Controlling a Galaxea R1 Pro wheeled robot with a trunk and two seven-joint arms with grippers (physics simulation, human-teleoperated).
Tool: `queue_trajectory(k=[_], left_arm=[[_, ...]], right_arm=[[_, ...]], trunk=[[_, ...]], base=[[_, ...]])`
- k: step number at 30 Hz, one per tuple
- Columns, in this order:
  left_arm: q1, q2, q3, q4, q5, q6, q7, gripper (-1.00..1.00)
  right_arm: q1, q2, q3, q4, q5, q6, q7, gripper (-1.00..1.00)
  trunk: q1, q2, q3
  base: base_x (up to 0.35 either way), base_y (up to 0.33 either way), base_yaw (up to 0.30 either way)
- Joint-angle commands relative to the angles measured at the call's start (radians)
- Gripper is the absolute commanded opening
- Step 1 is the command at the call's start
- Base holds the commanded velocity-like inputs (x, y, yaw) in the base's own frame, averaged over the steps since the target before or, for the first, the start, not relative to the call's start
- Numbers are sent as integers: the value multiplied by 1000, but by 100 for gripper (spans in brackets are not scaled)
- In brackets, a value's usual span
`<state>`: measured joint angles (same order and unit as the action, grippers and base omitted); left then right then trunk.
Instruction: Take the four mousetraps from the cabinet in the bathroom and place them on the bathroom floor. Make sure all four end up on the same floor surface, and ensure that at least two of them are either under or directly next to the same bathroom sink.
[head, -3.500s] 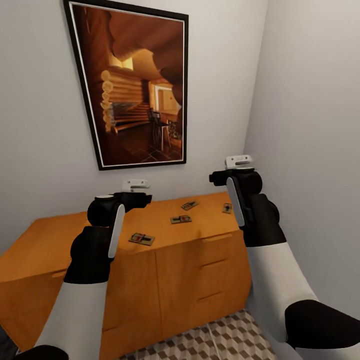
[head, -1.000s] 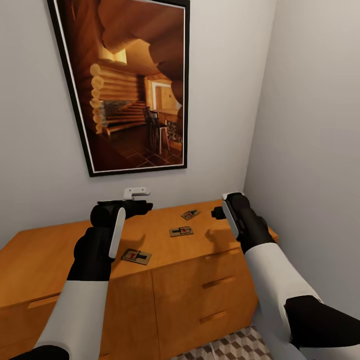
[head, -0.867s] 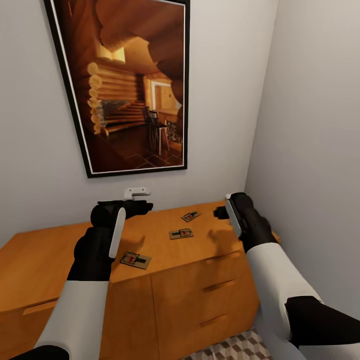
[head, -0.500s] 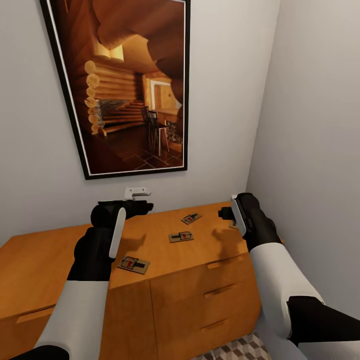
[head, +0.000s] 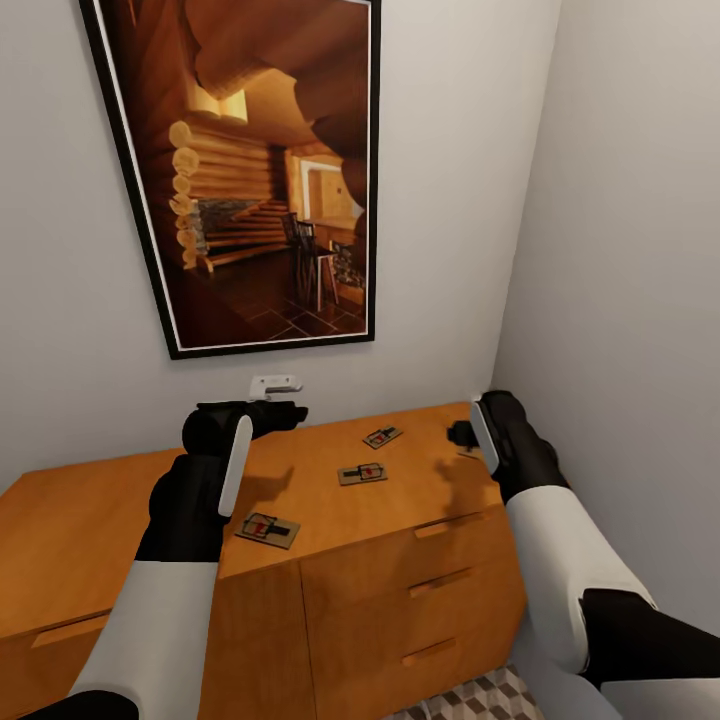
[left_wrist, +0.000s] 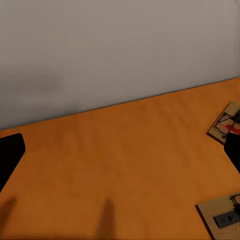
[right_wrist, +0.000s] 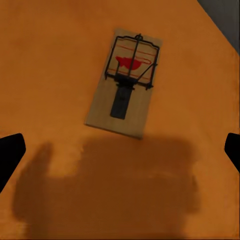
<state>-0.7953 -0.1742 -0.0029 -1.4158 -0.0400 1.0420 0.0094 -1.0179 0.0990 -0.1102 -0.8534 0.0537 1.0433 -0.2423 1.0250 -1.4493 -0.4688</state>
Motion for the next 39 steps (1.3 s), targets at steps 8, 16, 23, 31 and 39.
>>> queue_trajectory(k=[8,16,23,31,39], left_arm=[[-1,0,-4,-1,58,4,0,100],[-1,0,-9,-2,155,4,1,100],[-1,0,-14,-2,181,4,2,100],[-1,0,-36,-2,185,4,3,100],[-1,0,-46,-1,186,4,4,100]], right_arm=[[-9,-21,-36,59,1,4,-59,100],[-15,-36,-47,72,-1,4,-78,100],[-16,-37,-50,70,-1,4,-80,100],[-16,-33,-51,70,-2,4,-80,100],[-16,-31,-52,68,-3,4,-80,100]], trunk=[[0,-1,-1],[0,-1,-1],[0,-1,-1],[0,-1,-1],[0,-1,-1]], base=[[0,0,0],[1,0,0],[136,0,0],[155,0,0],[35,0,0]])
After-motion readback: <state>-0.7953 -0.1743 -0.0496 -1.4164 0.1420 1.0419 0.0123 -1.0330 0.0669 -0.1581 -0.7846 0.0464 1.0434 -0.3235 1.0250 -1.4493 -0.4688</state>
